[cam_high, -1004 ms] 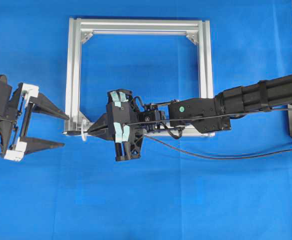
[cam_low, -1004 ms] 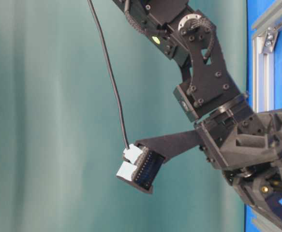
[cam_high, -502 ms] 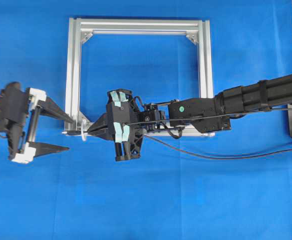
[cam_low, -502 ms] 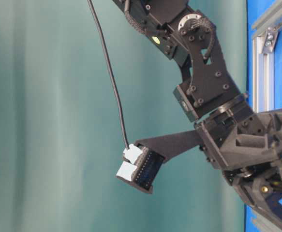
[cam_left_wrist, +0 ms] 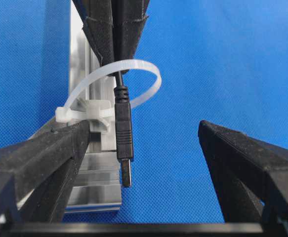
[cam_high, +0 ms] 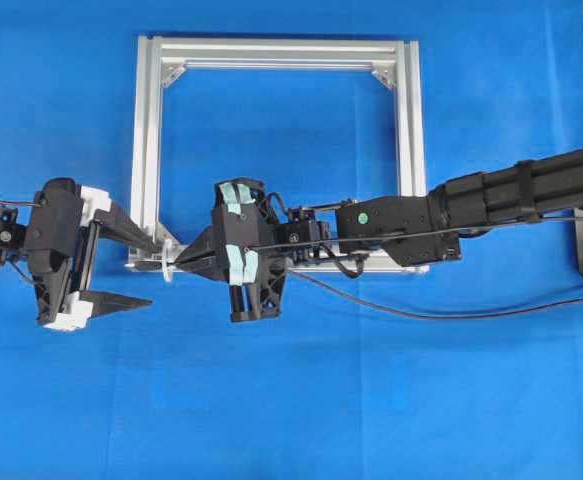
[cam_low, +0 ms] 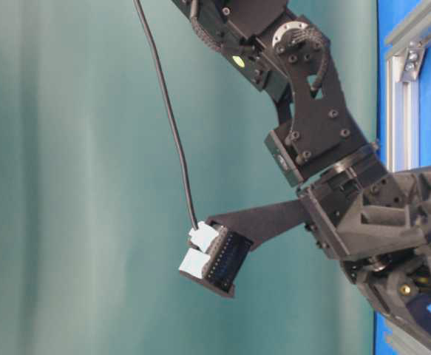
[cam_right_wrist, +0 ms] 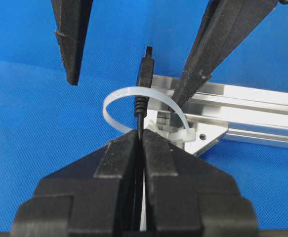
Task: Insert the wire through the string loop located on the left side.
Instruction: 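Move the open left gripper to the plug emerging from the loop, then close the left gripper on the plug beyond the loop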
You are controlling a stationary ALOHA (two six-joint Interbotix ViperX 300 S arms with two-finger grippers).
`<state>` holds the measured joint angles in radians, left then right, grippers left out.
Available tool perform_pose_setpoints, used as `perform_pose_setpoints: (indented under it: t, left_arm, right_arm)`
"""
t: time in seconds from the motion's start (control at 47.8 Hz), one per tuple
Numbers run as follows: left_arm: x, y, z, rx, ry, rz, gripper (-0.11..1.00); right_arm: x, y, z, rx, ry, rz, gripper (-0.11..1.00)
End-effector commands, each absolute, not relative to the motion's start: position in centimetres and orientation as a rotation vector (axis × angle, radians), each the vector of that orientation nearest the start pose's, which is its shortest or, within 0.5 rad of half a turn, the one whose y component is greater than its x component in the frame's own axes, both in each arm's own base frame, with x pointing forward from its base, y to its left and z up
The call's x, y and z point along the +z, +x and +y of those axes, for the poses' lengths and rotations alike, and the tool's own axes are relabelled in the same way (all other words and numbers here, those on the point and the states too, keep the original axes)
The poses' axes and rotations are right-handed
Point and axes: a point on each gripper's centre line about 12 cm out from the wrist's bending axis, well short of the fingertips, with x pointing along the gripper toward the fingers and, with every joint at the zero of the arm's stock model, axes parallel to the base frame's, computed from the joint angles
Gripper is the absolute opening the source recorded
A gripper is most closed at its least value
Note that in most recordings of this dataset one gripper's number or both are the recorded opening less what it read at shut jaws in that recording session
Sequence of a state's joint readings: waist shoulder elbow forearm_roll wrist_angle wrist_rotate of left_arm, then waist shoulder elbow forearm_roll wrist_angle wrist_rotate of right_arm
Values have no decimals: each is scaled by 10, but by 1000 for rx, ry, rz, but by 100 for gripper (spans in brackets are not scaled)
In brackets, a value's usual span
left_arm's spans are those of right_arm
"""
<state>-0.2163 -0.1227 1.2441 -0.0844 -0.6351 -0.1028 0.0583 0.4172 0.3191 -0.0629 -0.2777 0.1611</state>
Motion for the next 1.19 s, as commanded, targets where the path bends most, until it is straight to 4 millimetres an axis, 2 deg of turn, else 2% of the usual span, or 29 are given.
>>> perform_pose_setpoints:
  t: [0.0, 0.46, 1.172]
  left_arm:
    - [112, 255, -51, -129, -101, 474, 89]
    - [111, 254, -51, -128, -102, 475, 82]
    - [112, 255, -51, -130, -100, 471, 80]
  right_arm:
    - [141, 509, 31, 54, 88, 415, 0]
    - [141, 508, 32, 54, 89, 415, 0]
    - [140, 508, 32, 55, 88, 417, 0]
